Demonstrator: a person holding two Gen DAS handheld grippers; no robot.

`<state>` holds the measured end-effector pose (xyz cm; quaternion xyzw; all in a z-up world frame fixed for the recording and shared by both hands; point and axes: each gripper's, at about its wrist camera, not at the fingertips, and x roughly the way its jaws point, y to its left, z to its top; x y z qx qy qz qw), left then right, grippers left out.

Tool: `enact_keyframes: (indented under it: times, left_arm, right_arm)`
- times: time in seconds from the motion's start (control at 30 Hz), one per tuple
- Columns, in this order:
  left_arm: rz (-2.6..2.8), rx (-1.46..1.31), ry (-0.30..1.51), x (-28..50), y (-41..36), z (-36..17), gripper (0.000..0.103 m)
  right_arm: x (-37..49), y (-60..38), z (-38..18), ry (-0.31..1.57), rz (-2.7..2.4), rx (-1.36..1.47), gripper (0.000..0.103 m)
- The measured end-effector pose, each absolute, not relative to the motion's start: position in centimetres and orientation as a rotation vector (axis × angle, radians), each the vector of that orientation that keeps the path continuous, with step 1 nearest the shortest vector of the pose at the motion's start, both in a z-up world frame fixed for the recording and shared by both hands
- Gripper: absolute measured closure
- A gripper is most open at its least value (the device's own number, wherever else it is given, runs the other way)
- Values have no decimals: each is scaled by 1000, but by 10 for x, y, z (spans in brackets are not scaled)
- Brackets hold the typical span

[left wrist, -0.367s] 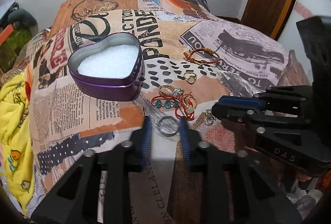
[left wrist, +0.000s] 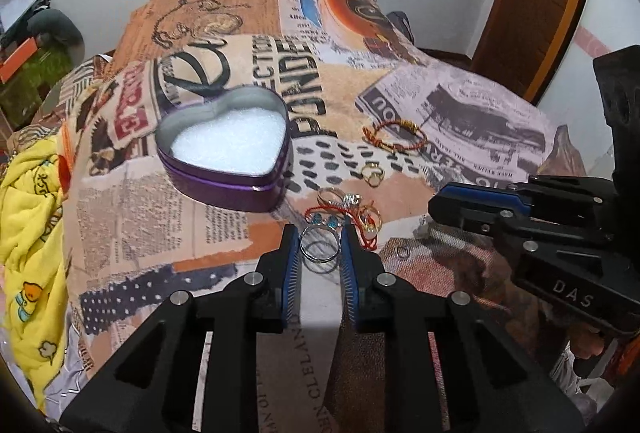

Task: Organize jewelry
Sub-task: 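Grasp the silver ring with the left tool while the right tool grasps a small silver earring, then lower the ring into the heart tin and open the left tool while the right drops the earring in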

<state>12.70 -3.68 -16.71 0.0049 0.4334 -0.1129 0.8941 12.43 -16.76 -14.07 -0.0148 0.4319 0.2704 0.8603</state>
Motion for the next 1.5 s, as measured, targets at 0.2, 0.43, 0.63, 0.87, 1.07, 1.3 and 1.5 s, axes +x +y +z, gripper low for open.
enact_keyframes:
  times: [0.2, 0.43, 0.63, 0.87, 1.07, 1.3, 1.5]
  left_arm:
    - [-214, 11, 841, 120, -33, -148, 82]
    - [-191, -8, 772, 120, -21, -123, 82]
    - [-163, -26, 723, 127, -3, -105, 82]
    - [-124, -17, 705, 140, 16, -100, 82]
    - [-106, -14, 713, 151, 29, -104, 82]
    - [-121, -45, 754, 169, 43, -116, 82]
    - [-146, -50, 800, 183, 44, -131, 82]
  right_arm:
    - [122, -164, -120, 849, 574, -34, 93]
    - [124, -154, -93, 771, 579, -45, 93]
    - [129, -143, -74, 714, 579, -57, 93]
    - [138, -126, -67, 687, 592, -79, 93]
    - [150, -106, -70, 688, 618, -98, 93]
    - [170, -88, -80, 710, 638, -115, 93]
    - [185, -75, -88, 735, 659, -130, 93]
